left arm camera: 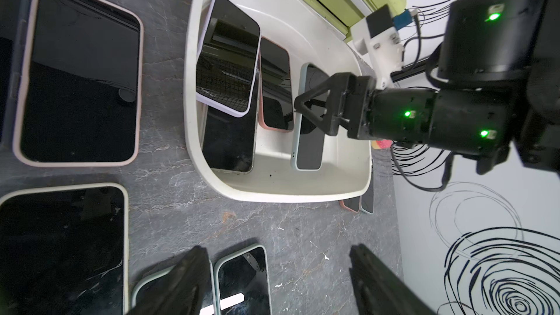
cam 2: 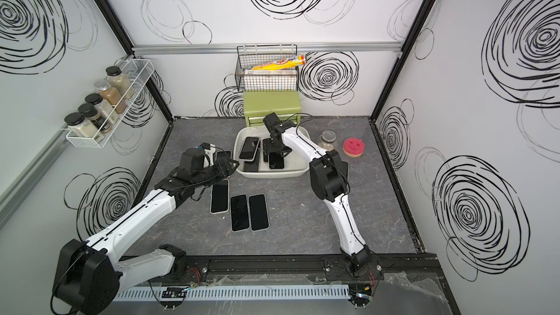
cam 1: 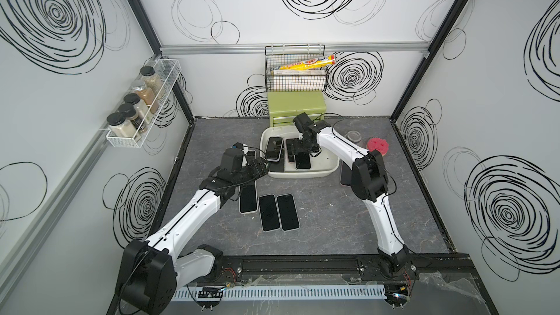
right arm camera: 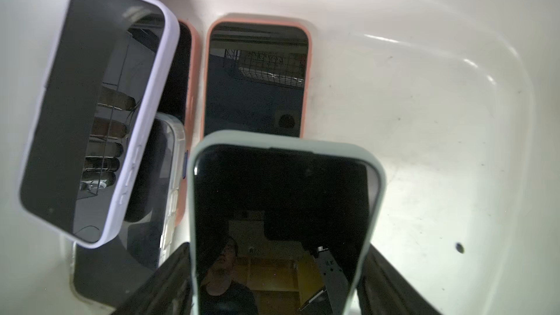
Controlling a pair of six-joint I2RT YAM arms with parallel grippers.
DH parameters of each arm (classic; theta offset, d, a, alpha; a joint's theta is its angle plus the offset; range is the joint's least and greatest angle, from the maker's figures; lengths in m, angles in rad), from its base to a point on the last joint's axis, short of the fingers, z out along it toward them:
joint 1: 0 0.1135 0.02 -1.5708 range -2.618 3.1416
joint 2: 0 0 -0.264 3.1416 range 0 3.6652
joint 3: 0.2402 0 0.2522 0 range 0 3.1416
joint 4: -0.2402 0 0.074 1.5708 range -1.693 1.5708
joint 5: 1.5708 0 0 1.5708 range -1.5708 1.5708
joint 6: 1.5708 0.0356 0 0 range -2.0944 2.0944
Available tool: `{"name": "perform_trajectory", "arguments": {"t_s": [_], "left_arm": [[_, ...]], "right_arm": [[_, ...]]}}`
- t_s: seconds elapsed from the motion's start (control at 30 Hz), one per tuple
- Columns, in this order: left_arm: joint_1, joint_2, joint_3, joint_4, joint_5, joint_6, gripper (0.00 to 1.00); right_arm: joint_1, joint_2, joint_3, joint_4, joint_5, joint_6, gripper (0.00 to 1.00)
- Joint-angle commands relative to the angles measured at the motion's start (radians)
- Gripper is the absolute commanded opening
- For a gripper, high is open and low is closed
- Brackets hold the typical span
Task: Take the phone out of the storage box
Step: Pick up the phone from the storage box.
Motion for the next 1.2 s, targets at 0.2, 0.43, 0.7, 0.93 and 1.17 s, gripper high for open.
{"name": "perform_trajectory", "arguments": {"t_s": [0.2, 0.43, 0.7, 0.93, 1.17], "left_arm": [[-0.096, 0.084, -0.025, 0.335, 0.133, -0.060, 0.80], [-0.114, 0.248, 0.047, 0.373, 0.148, -0.023, 0.80], [-0.128, 0.327, 0.095, 0.470, 0.180, -0.051, 0.80], [-0.149, 0.385, 0.113, 0.506, 0.193, -0.066, 0.79], [-0.157, 0.428, 0.124, 0.569, 0.214, -0.085, 0.71]], "right_arm": [[-0.048, -0.124, 0.028, -0.051, -0.212, 0.005, 0.10], [-0.050, -0.152, 0.026, -0.089, -0.353, 0.003, 0.09], [-0.049, -0.228, -0.064, -0.071, -0.431, 0.018, 0.07], [-0.049, -0.274, -0.122, -0.045, -0.493, 0.031, 0.06], [-0.048, -0.312, -0.196, -0.012, -0.584, 0.049, 0.05]]}}
